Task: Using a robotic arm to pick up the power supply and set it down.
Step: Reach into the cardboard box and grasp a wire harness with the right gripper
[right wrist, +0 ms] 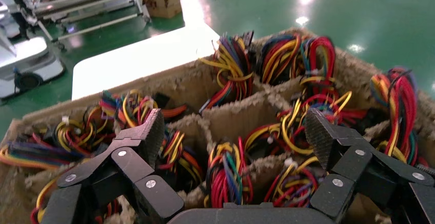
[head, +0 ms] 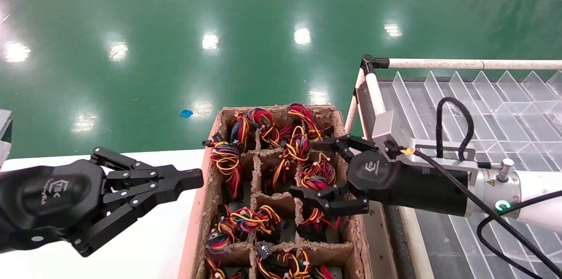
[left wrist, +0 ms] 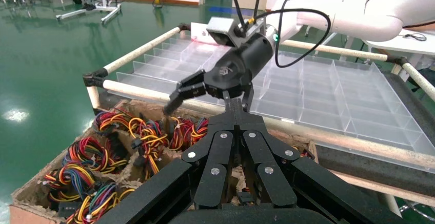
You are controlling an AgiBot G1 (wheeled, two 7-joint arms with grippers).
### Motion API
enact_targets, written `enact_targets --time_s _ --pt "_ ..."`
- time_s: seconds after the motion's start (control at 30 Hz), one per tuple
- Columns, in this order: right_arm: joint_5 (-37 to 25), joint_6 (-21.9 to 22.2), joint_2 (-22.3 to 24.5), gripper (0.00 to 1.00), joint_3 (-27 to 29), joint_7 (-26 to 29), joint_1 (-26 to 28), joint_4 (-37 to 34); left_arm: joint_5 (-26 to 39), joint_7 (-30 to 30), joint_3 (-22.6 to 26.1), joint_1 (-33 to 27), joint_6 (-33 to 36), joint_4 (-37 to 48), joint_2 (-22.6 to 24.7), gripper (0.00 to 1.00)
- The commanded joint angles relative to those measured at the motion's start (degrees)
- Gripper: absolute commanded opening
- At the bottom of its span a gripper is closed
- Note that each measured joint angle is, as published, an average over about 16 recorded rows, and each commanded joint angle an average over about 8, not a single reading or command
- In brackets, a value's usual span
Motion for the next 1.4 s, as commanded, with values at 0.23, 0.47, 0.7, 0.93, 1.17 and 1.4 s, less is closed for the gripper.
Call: enact_targets --time_s 0.23,0.47,0.7,0.93,1.17,1.4 --pt "-1.84 -0.82 0.65 0.00 -0.95 -0.61 0.61 -1.47 0.00 0.00 0.00 0.00 0.00 0.00 0.00 0.00" --pt "-2.68 -0.69 1.01 0.00 -1.30 -0.72 0.58 -1.33 0.00 0.00 0.00 0.00 0.00 0.00 0.00 0.00" --pt "-3.22 -0.82 1.77 0.00 -1.49 -0.51 0.53 -0.29 0.00 0.00 0.00 0.00 0.00 0.00 0.00 0.00" --pt "-4.29 -1.06 2.79 0.00 -1.86 -0.23 0.96 1.33 0.00 0.00 0.00 0.00 0.00 0.00 0.00 0.00" --pt "-5.93 -1.06 3.60 0.00 -2.41 0.24 1.97 3.97 0.00 0.00 0.00 0.00 0.00 0.00 0.00 0.00" --pt "-4.99 -1.99 5.01 0.00 -1.67 0.58 2.81 7.69 0.00 0.00 0.00 0.00 0.00 0.00 0.00 0.00"
